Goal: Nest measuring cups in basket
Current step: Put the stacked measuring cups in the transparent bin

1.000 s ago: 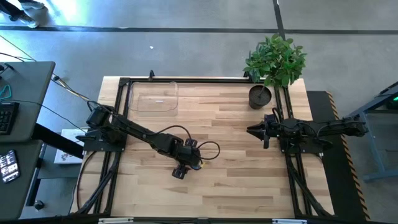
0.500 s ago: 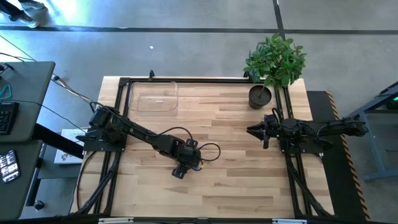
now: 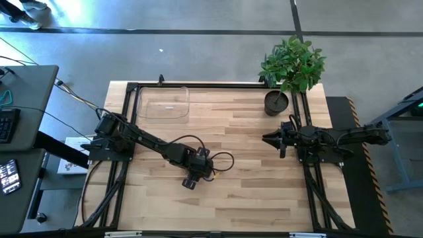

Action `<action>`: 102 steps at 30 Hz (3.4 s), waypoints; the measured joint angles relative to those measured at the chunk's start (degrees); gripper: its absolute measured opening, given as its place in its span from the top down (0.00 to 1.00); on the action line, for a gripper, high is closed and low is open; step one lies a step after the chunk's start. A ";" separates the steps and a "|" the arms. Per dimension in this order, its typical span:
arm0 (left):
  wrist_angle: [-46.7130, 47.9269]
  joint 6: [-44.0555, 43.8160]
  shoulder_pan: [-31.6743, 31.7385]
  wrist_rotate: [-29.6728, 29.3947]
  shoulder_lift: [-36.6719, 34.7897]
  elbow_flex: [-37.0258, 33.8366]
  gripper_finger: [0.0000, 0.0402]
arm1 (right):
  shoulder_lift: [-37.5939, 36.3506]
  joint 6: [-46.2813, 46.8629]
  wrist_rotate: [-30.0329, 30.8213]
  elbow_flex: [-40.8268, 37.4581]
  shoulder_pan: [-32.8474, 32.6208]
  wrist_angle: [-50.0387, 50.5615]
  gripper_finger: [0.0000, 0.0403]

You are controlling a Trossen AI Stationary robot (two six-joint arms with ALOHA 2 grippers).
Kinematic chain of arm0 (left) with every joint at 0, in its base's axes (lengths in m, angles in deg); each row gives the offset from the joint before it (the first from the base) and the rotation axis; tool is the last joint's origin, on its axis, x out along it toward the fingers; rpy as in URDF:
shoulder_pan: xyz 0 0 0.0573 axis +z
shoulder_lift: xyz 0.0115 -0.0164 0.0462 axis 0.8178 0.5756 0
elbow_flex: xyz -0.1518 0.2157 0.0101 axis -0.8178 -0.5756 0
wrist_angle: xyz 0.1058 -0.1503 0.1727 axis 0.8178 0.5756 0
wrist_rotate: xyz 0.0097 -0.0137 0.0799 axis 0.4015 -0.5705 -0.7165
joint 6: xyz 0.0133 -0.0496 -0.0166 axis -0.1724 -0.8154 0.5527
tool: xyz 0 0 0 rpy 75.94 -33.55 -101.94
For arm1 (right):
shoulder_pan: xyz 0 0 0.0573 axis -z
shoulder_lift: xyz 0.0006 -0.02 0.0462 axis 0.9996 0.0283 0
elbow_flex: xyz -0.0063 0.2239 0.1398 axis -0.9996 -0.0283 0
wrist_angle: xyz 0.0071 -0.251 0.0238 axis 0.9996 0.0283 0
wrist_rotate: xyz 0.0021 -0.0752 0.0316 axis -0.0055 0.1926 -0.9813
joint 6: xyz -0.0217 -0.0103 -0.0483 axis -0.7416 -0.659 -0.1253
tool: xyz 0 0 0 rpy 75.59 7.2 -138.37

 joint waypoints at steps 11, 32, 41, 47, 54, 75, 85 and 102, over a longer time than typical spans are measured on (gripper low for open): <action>0.96 -0.26 0.00 0.06 -0.02 0.03 0.60 | 0.00 0.00 0.00 0.00 0.00 0.00 0.81; 1.83 -0.66 0.02 0.15 -0.21 0.04 0.61 | -0.02 0.00 0.00 0.00 0.00 0.00 0.81; 4.42 -0.57 0.01 0.19 -1.75 -0.02 0.62 | -0.02 0.00 0.00 0.00 0.00 0.00 0.81; 6.15 0.37 0.09 -1.27 -2.78 -0.02 0.62 | -0.02 0.00 0.00 0.00 0.00 0.00 0.81; 8.88 1.39 0.14 -1.66 -2.78 -0.02 0.62 | -0.02 -0.01 0.00 0.00 0.00 0.00 0.81; 20.98 6.32 9.37 -8.51 -18.97 -0.02 0.63 | -0.04 0.00 0.00 0.00 0.00 0.00 0.81; 22.95 14.12 23.95 -11.89 -25.10 -0.02 0.63 | -0.04 0.00 0.00 0.00 0.02 0.00 0.81; 18.92 26.12 54.25 -4.69 -24.34 -1.04 0.63 | -0.06 0.00 0.00 0.00 0.01 0.00 0.81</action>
